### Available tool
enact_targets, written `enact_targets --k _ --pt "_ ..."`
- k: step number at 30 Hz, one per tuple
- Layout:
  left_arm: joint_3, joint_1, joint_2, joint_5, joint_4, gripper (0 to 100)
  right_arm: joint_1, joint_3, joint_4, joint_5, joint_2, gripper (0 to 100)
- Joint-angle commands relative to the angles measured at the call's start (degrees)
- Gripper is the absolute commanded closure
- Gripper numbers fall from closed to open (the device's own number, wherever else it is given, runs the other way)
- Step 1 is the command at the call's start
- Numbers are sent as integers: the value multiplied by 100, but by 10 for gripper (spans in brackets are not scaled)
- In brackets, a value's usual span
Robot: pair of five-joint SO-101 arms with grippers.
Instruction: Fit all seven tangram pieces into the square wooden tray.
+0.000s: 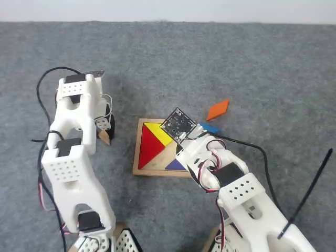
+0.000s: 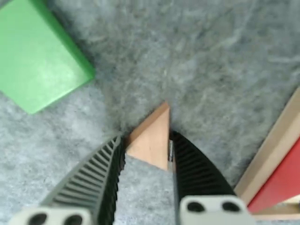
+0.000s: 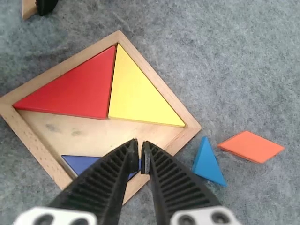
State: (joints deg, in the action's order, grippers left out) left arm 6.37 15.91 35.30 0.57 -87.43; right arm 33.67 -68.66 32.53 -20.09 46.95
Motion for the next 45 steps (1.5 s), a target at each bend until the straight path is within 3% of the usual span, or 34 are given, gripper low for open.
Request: enact_targets --k 1,34,42,45 --pt "-4 -105 -185 0 -158 934 4 97 48 18 277 972" --pt "-4 -97 -229 141 -299 990 4 97 57 18 277 972" --pt "-488 -105 -1371 229 -281 990 4 97 66 18 277 972" --pt "-778 -211 -1829 730 -316 990 -4 105 66 18 295 973"
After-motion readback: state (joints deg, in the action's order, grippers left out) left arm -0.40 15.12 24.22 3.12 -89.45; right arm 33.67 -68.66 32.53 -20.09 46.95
